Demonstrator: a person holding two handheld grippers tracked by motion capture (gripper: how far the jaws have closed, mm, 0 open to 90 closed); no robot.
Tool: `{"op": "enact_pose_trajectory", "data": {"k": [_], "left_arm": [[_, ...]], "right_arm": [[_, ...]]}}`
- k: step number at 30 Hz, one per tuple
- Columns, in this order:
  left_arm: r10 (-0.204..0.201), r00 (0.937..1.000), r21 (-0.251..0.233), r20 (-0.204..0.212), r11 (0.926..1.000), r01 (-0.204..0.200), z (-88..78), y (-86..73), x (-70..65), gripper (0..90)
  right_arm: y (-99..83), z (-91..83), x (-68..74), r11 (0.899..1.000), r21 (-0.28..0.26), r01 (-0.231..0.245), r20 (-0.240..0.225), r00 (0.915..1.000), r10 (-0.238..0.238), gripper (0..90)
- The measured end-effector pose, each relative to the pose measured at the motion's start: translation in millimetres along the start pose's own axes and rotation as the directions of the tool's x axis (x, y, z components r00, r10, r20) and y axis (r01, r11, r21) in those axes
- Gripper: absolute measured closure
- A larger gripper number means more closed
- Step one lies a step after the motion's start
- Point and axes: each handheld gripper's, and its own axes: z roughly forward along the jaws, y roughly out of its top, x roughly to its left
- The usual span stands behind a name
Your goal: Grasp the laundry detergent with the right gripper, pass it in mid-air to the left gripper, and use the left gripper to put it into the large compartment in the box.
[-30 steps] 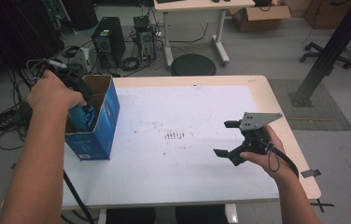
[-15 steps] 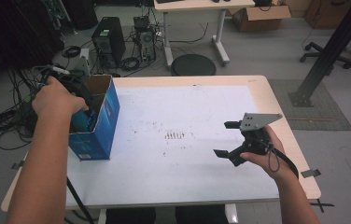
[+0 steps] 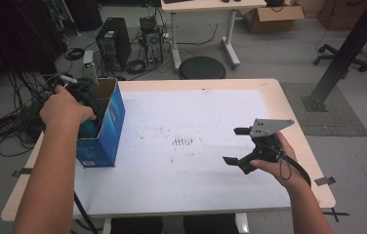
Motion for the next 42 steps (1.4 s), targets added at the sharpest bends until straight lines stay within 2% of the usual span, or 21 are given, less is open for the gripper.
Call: {"op": "enact_pose_trajectory", "data": {"k": [13,20,35,42], "left_arm": [[0.003,1.0000,0.010,-0.004,0.9999,-0.003,13.6,2.2,0.6,38.5],[0.004,0.9999,0.017,0.012,0.9998,-0.004,22.2,2.8,0.4,38.4],[-0.010,0.9998,0.009,0.018,0.9999,0.010,22.6,1.4,2.1,38.3],[-0.006,0.9998,0.022,0.019,0.9997,0.005,22.5,1.6,2.7,38.1]], "right_arm": [[-2.9,2.0,-0.9,1.000,-0.002,-0.009,-0.003,1.0000,0.009,0.6],[-4.5,1.8,-1.6,1.000,-0.002,-0.013,-0.002,0.9999,0.013,0.6],[-2.2,3.1,-1.2,1.000,0.001,-0.007,-0.008,0.9999,0.007,0.7],[-2.7,1.6,-0.6,1.000,-0.001,-0.008,-0.009,0.9999,0.008,0.7]]}}
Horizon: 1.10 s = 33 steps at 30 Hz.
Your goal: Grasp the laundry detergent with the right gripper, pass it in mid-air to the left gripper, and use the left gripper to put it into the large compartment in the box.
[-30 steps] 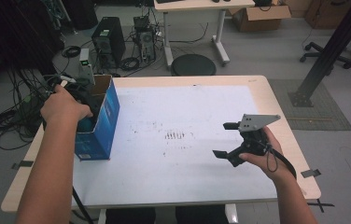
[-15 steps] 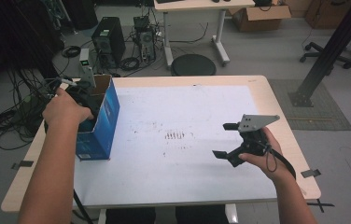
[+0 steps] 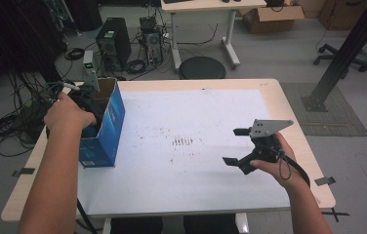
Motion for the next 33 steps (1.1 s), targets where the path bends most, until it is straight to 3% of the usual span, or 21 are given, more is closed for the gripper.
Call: {"op": "enact_pose_trajectory", "data": {"k": [15,33], "left_arm": [[-0.003,1.0000,-0.023,0.009,0.9997,0.003,-0.3,-1.8,0.3,37.1],[-0.004,0.9996,-0.036,0.029,0.9993,0.005,-12.4,-8.6,0.5,32.4]], "right_arm": [[-1.4,2.4,1.1,1.000,0.002,0.003,-0.003,1.0000,-0.003,0.7],[-1.7,4.6,4.0,1.000,-0.008,0.007,-0.014,0.9999,-0.007,0.7]]}}
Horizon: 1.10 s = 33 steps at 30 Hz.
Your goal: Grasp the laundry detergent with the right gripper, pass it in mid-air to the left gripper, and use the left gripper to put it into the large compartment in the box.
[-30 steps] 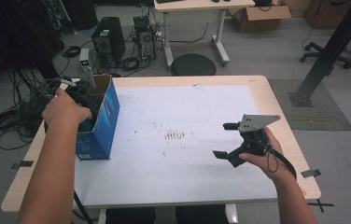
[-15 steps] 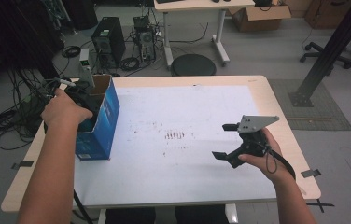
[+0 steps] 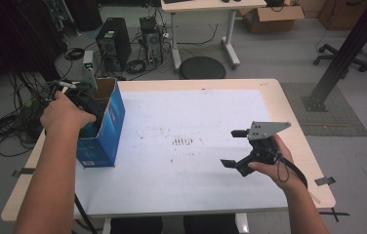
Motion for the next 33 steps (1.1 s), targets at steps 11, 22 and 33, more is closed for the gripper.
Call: {"op": "enact_pose_trajectory", "data": {"k": [11,22,33], "left_arm": [[-0.015,0.9994,-0.031,-0.031,0.9994,0.014,-16.3,-5.4,-3.8,29.3],[-0.027,0.9988,-0.060,-0.039,0.9979,0.025,-31.4,-13.7,-5.2,25.6],[0.004,0.9987,-0.076,-0.051,0.9971,-0.008,-49.3,-21.4,-14.1,18.7]], "right_arm": [[1.3,-3.9,1.7,1.000,-0.007,0.006,0.000,1.0000,-0.006,0.6],[5.9,-6.8,5.3,1.000,-0.015,0.020,-0.005,0.9998,-0.020,0.7],[13.5,-15.5,8.5,0.999,-0.019,0.035,0.000,0.9994,-0.035,0.7]]}}
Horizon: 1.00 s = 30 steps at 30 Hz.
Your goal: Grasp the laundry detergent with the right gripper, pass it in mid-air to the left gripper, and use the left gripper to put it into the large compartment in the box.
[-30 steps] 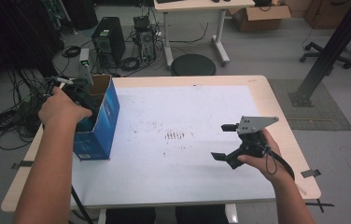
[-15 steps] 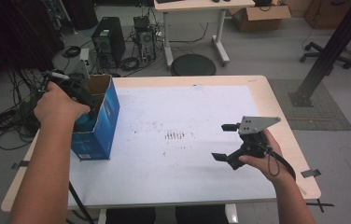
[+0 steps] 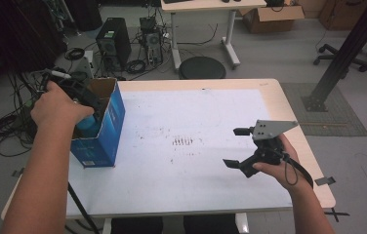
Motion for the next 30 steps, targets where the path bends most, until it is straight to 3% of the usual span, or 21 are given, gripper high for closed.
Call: {"op": "enact_pose_trajectory", "data": {"k": [14,20,28,30], "left_arm": [[0.038,0.9991,-0.024,-0.017,0.9990,-0.038,-39.2,-8.2,-14.0,11.4],[0.086,0.9962,-0.036,-0.014,0.9956,-0.087,-54.1,-11.8,-24.7,7.0],[0.190,0.9818,-0.048,-0.008,0.9806,-0.190,-68.9,-14.8,-51.8,0.4],[0.239,0.9711,-0.046,-0.006,0.9700,-0.239,-73.4,-16.1,-59.0,0.3]], "right_arm": [[14.6,-9.3,8.2,0.999,0.010,0.037,-0.007,0.9993,-0.037,0.7],[22.1,-14.6,10.5,0.998,0.016,0.055,-0.009,0.9985,-0.054,0.7],[36.8,-17.7,13.0,0.995,0.060,0.078,-0.012,0.9969,-0.077,0.9],[41.1,-20.6,13.0,0.994,0.072,0.084,-0.010,0.9965,-0.084,0.9]]}}
